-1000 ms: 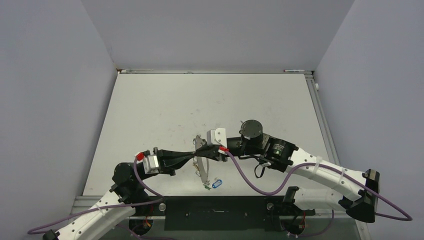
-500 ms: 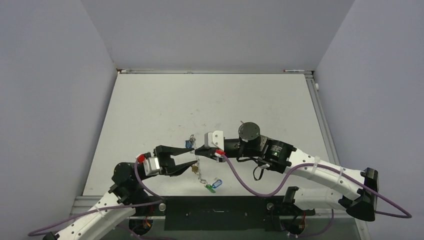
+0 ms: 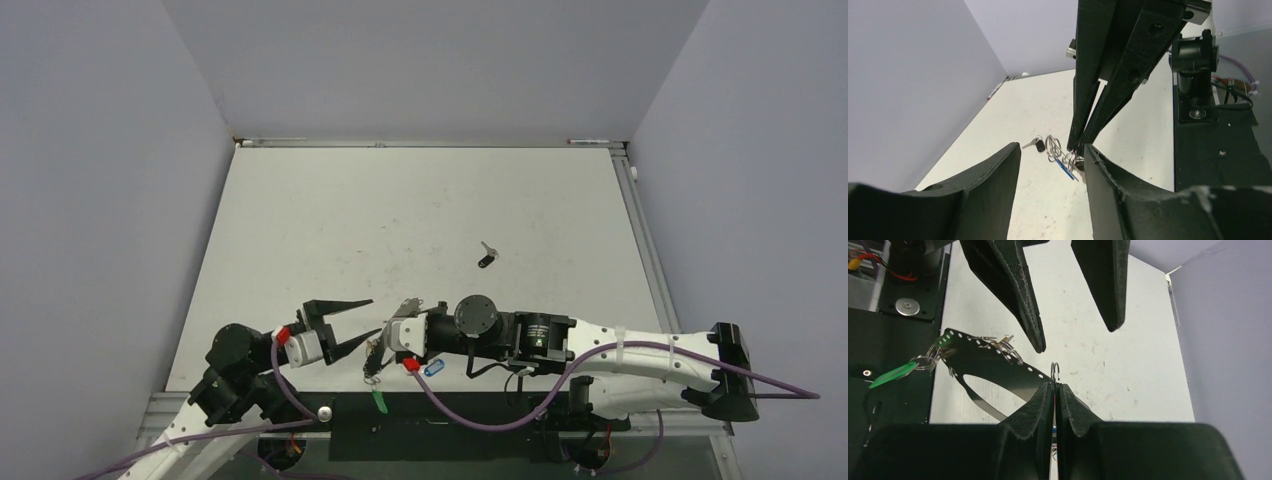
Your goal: Put the keys on the keyring
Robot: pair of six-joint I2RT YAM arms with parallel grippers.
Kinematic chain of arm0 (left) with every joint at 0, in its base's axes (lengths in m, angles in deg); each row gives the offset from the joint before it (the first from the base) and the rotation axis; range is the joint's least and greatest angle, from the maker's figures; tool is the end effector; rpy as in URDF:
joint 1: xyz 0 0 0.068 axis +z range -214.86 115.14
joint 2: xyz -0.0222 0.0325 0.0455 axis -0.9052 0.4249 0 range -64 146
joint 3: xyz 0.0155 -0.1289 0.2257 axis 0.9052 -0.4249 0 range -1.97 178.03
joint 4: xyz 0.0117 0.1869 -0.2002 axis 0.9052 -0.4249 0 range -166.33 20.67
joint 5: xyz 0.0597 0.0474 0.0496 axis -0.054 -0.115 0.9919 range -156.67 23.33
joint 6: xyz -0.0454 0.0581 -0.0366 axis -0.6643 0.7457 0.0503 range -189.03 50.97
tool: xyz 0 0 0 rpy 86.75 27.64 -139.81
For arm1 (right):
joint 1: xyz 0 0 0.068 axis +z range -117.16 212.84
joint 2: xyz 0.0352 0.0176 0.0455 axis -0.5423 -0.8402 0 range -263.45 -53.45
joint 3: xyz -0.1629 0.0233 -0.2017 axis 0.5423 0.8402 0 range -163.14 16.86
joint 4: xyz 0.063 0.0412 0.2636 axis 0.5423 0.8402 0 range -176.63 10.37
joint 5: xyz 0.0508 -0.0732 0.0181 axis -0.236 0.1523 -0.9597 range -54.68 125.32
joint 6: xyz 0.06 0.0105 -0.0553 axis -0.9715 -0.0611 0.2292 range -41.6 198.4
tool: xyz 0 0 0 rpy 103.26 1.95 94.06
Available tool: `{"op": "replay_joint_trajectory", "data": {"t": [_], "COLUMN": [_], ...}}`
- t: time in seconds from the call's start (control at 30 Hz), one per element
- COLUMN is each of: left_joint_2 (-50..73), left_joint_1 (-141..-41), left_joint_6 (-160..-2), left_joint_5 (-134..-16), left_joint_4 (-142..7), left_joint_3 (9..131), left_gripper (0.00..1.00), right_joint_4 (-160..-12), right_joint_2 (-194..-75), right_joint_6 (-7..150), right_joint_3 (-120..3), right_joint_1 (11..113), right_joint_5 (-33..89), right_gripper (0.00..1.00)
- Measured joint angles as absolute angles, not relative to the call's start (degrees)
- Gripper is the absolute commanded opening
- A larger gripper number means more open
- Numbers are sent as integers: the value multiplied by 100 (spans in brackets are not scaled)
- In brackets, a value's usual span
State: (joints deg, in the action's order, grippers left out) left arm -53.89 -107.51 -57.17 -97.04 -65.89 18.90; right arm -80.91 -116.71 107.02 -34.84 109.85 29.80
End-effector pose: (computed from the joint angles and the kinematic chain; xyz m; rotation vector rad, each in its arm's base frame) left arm 0.0837 -0.1264 0.2980 1.0175 0.9664 -0.7986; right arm 0.0633 0.3046 0.3016 -1.5749 1.1088 0.6654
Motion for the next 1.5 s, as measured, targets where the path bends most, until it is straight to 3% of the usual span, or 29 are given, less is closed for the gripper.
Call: {"op": "replay_joint_trajectory", "data": {"t": [0.37,0.8,1.07,1.27,1.37,1.5], "left_joint_2": [-4718,-3816,-3512,-3448,-3420,-3387], "left_joint_1": [-10751,-10764,-10847,-10878,-10893,-10937], "left_joint_6": [-4426,-4109,-4094,-4087,-4087,-4072], "left_joint_5": [-10130,-10546,-10620,-10620,-10616,-10611], "left_joint_4": [-8700,-8973,-8967,-8934,-8925,-8925], "left_joint_3": [3076,3262,3315,3323,3326,3326], "left_gripper": [32,31,17,12,0,0], "right_joint_4": [-8006,-7894,-7879,-7875,-7835,-7813], "right_joint_2": [-11671,-11671,-11671,-11671,-11671,-11671], "right_joint_6": [11051,11075,11078,11078,11078,11075], "right_joint_3": [-3464,-3466,-3466,-3466,-3466,-3469], "right_joint_1": [11409,11610,11658,11667,11693,11700], "right_joint_5": [3922,4149,4200,4204,4219,4252], "right_gripper": [5,5,5,5,5,5]}}
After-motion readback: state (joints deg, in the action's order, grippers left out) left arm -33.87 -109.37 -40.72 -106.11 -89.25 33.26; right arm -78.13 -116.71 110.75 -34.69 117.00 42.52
